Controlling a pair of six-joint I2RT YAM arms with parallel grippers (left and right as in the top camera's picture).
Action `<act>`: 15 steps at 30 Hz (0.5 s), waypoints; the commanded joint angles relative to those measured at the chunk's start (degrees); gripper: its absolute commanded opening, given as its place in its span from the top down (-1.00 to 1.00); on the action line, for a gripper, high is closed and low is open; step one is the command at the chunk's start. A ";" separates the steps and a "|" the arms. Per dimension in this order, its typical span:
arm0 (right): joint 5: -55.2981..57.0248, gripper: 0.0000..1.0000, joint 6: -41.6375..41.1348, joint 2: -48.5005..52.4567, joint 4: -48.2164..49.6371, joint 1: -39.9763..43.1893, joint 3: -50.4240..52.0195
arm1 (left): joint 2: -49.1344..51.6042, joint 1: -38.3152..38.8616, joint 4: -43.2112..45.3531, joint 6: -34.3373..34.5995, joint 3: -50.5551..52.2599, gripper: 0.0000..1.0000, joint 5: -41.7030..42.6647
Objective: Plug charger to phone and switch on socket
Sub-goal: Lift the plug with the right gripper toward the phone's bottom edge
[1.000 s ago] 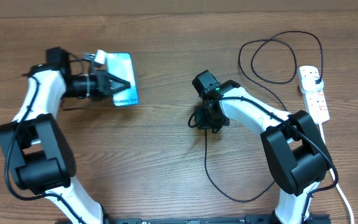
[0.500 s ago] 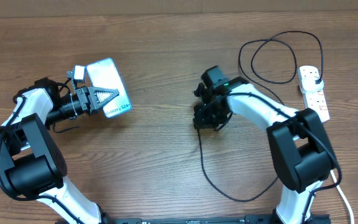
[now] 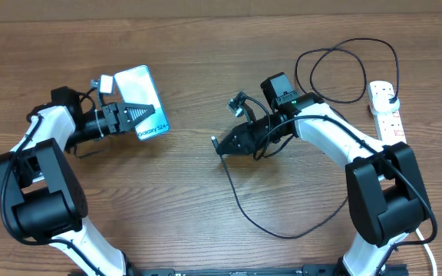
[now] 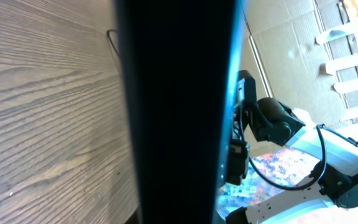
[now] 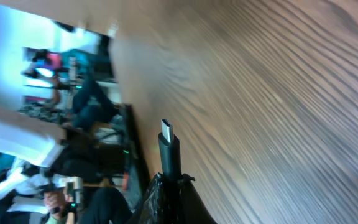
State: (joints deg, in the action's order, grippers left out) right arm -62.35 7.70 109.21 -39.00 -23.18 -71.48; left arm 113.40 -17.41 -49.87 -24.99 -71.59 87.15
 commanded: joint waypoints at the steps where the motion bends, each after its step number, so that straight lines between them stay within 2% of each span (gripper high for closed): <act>1: -6.82 0.92 -2.16 -1.18 3.02 -1.70 1.18 | -1.77 2.08 2.54 8.35 -0.13 0.91 3.32; 7: -6.80 0.92 -11.04 -1.18 11.93 -4.76 1.79 | -1.77 4.31 6.12 12.28 -0.13 0.91 3.34; 15: -1.97 0.92 -21.16 -1.16 22.56 -8.39 1.86 | -1.77 5.73 10.75 22.58 -0.13 0.91 3.34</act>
State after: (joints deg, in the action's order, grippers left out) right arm -65.47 -7.99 109.21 -18.28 -30.61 -69.97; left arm 113.40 -12.05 -40.12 -7.97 -71.59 87.72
